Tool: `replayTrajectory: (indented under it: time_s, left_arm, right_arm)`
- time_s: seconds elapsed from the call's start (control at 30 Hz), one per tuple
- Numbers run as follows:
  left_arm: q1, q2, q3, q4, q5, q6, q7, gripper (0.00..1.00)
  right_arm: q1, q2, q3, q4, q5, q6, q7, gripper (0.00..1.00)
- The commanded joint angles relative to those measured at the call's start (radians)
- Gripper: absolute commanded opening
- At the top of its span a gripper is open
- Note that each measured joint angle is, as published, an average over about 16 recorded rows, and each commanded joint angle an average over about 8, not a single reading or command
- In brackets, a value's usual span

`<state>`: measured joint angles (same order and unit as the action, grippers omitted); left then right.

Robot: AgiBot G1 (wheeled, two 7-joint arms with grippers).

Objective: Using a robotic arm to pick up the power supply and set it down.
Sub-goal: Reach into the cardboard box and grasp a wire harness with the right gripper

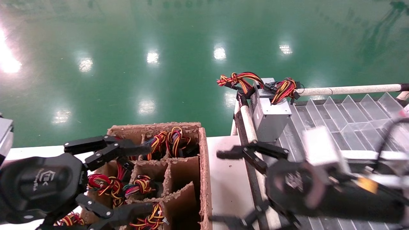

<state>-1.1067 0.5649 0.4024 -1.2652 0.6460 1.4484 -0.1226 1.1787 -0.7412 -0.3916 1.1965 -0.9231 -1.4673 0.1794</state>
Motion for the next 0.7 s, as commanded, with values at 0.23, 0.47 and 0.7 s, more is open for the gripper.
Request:
replayTrajectory:
  time_s: [0.23,0.47,0.7]
  left_arm:
    - [0.000,0.000,0.000,0.000,0.000,0.000,0.000,0.00]
    - [0.000,0.000,0.000,0.000,0.000,0.000,0.000,0.00]
    - [0.000,0.000,0.000,0.000,0.000,0.000,0.000,0.00]
  right_arm:
    - [0.167,-0.171,-0.103,-0.175,-0.177,-0.022,-0.090,1.00]
    - [0.316,-0.342,-0.189,-0.390,-0.325,-0.029,-0.235,1.00]
    - [0.420,-0.479,-0.227,-0.648,-0.407,0.015,-0.411,1.00]
